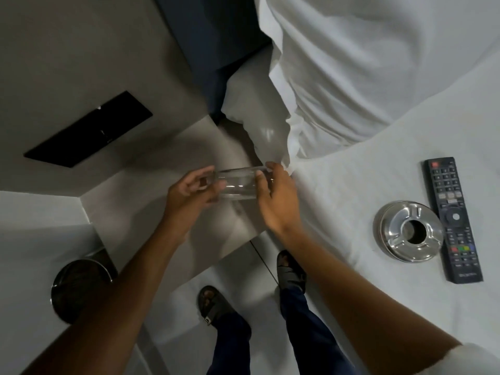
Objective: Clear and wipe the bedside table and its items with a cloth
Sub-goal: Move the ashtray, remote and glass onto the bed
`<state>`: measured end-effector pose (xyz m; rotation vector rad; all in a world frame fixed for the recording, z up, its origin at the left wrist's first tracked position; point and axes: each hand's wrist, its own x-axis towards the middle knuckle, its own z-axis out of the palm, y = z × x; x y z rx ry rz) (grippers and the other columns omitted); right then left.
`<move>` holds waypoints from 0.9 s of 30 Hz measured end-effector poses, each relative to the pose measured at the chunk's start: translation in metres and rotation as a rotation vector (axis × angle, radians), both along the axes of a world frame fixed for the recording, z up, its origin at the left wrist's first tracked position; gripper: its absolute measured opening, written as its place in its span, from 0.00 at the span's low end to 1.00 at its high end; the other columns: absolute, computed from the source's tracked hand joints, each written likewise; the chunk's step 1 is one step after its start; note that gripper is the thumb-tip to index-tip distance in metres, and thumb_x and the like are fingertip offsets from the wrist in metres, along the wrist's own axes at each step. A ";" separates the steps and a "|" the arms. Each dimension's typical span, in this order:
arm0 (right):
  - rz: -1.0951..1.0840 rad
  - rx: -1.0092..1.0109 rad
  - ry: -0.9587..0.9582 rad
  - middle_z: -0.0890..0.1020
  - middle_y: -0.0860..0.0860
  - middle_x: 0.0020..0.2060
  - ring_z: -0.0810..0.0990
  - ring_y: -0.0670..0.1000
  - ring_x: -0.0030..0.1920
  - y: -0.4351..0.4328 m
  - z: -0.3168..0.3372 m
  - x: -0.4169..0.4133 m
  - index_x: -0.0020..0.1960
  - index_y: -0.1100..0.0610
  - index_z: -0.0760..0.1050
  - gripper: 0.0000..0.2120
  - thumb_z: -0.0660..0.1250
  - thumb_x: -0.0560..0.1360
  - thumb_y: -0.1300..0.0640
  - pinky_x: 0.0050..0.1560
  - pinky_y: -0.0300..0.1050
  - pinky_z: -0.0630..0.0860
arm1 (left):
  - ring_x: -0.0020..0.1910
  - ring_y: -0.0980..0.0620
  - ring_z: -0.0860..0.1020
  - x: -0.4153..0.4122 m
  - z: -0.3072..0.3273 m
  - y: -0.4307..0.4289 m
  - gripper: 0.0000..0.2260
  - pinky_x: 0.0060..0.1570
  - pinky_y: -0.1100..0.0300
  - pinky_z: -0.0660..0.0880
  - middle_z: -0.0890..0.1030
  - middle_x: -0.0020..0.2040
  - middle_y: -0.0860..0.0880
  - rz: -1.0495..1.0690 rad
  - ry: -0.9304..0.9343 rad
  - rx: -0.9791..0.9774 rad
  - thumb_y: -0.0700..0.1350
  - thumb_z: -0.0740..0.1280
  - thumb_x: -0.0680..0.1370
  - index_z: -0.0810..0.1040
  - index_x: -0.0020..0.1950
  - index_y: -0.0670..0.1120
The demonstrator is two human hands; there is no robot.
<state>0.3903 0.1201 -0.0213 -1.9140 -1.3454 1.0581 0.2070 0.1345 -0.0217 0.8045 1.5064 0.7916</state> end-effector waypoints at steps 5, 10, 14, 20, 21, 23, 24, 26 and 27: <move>-0.208 0.208 -0.046 0.79 0.49 0.43 0.77 0.49 0.45 -0.023 0.047 0.034 0.58 0.51 0.72 0.11 0.57 0.79 0.50 0.46 0.46 0.74 | 0.53 0.48 0.85 0.053 0.023 -0.023 0.24 0.44 0.59 0.82 0.86 0.54 0.49 -0.031 -0.258 -0.047 0.49 0.79 0.64 0.79 0.57 0.50; -0.421 0.255 -0.185 0.76 0.52 0.44 0.75 0.55 0.48 -0.022 0.069 0.108 0.58 0.56 0.71 0.13 0.57 0.75 0.54 0.54 0.61 0.72 | 0.50 0.57 0.84 0.150 0.033 -0.027 0.26 0.42 0.64 0.79 0.84 0.55 0.53 -0.176 -0.122 0.068 0.55 0.81 0.60 0.76 0.55 0.55; -0.491 0.221 -0.245 0.75 0.57 0.52 0.73 0.54 0.55 -0.014 0.064 0.163 0.62 0.58 0.70 0.16 0.56 0.75 0.60 0.60 0.54 0.70 | 0.55 0.57 0.79 0.223 0.029 -0.025 0.29 0.50 0.59 0.79 0.79 0.54 0.59 -0.295 0.218 0.260 0.60 0.79 0.63 0.74 0.59 0.55; -0.248 0.113 -0.387 0.73 0.61 0.66 0.68 0.57 0.68 -0.021 0.054 0.199 0.67 0.58 0.71 0.17 0.56 0.79 0.59 0.68 0.47 0.64 | 0.66 0.50 0.70 0.240 0.021 -0.028 0.33 0.61 0.56 0.71 0.77 0.66 0.52 -0.387 0.452 0.368 0.61 0.75 0.68 0.71 0.69 0.52; -0.252 0.122 -0.397 0.72 0.61 0.67 0.68 0.57 0.69 -0.021 0.056 0.198 0.68 0.58 0.71 0.18 0.56 0.80 0.58 0.68 0.51 0.64 | 0.68 0.50 0.70 0.238 0.023 -0.030 0.35 0.62 0.59 0.68 0.76 0.68 0.52 -0.380 0.439 0.374 0.60 0.75 0.68 0.70 0.71 0.52; -0.257 0.140 -0.435 0.70 0.61 0.69 0.67 0.58 0.70 -0.023 0.061 0.193 0.69 0.57 0.69 0.19 0.56 0.80 0.57 0.69 0.54 0.64 | 0.69 0.50 0.69 0.230 0.027 -0.034 0.36 0.63 0.64 0.64 0.75 0.70 0.51 -0.355 0.448 0.404 0.58 0.76 0.68 0.69 0.73 0.50; -0.255 0.154 -0.459 0.70 0.60 0.69 0.67 0.58 0.70 -0.024 0.065 0.191 0.69 0.57 0.69 0.19 0.57 0.79 0.56 0.69 0.56 0.63 | 0.68 0.51 0.69 0.226 0.028 -0.036 0.36 0.64 0.64 0.63 0.75 0.70 0.50 -0.347 0.465 0.424 0.56 0.76 0.69 0.69 0.73 0.48; -0.246 0.198 -0.502 0.70 0.59 0.69 0.68 0.58 0.70 -0.028 0.071 0.180 0.69 0.56 0.69 0.19 0.58 0.79 0.56 0.69 0.58 0.62 | 0.68 0.51 0.69 0.218 0.033 -0.043 0.35 0.66 0.62 0.64 0.75 0.70 0.50 -0.340 0.501 0.440 0.56 0.75 0.70 0.69 0.73 0.46; -0.232 0.224 -0.536 0.71 0.58 0.68 0.68 0.58 0.69 -0.031 0.073 0.174 0.68 0.55 0.69 0.19 0.58 0.78 0.55 0.69 0.58 0.62 | 0.69 0.50 0.68 0.211 0.034 -0.047 0.34 0.67 0.60 0.65 0.75 0.70 0.50 -0.343 0.524 0.433 0.56 0.74 0.71 0.69 0.73 0.47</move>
